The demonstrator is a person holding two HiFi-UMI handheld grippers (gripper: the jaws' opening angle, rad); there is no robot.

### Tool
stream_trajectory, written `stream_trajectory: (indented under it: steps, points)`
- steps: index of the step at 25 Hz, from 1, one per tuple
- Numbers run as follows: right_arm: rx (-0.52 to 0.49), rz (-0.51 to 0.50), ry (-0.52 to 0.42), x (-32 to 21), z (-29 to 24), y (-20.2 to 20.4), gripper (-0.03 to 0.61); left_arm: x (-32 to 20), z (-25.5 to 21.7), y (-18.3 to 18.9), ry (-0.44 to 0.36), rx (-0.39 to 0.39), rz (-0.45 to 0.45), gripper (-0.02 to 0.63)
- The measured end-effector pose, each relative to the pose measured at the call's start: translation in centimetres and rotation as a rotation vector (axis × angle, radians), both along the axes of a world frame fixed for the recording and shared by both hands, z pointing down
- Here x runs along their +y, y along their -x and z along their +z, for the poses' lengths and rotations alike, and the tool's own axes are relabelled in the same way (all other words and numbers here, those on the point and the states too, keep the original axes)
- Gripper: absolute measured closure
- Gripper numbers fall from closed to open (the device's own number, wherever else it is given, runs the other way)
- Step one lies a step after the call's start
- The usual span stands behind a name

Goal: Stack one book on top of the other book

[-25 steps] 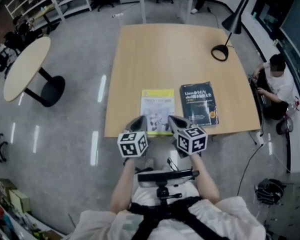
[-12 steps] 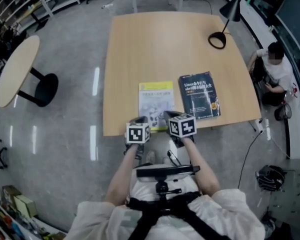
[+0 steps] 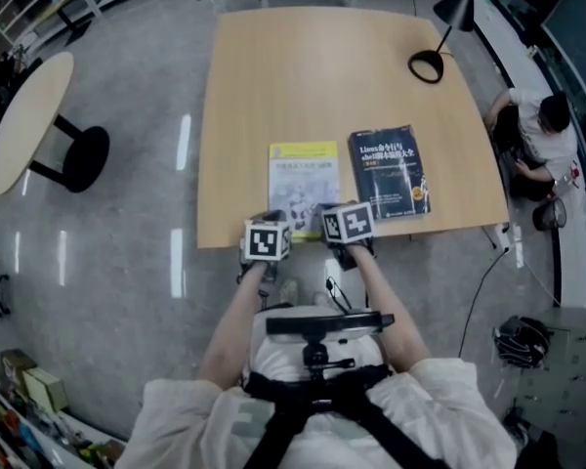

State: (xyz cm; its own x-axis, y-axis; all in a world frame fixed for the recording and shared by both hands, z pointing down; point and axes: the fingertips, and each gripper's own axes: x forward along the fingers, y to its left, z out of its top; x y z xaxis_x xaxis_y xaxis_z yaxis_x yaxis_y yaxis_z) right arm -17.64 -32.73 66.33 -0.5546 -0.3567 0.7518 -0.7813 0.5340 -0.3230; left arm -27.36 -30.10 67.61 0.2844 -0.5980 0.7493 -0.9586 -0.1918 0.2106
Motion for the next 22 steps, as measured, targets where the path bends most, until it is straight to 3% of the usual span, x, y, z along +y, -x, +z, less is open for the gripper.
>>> stream_trajectory:
  steps: [4,10,18,22]
  points:
    - [0.031,-0.014,-0.050,0.1,-0.2,0.1,0.577,-0.1,-0.2,0.5,0.014,-0.034,0.004,0.609]
    - [0.024,-0.023,-0.033,0.7,0.1,-0.2,0.577,0.9,0.2,0.0,0.055,-0.034,0.013,0.609]
    - [0.037,-0.043,-0.056,3.3,0.0,-1.0,0.577,3.7,0.0,-1.0,0.027,-0.038,0.006,0.609]
    - [0.026,-0.049,-0.058,4.6,0.0,-1.4,0.577,5.0,0.0,-1.3,0.017,-0.004,-0.014,0.609]
